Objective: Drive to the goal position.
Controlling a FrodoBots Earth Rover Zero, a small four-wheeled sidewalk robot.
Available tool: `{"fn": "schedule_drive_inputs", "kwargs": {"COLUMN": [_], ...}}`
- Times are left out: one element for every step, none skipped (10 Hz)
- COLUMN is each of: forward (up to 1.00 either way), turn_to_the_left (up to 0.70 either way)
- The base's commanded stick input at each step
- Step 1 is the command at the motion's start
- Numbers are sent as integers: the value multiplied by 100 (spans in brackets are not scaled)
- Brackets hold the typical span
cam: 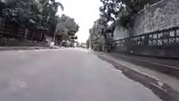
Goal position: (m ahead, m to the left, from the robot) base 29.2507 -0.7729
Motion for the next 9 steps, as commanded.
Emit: {"fn": "schedule_drive_inputs", "kwargs": {"forward": [100,100,100,100,100,100,100,100,100], "turn_to_the_left": [3,3,3,3,3,3,3,3,3]}}
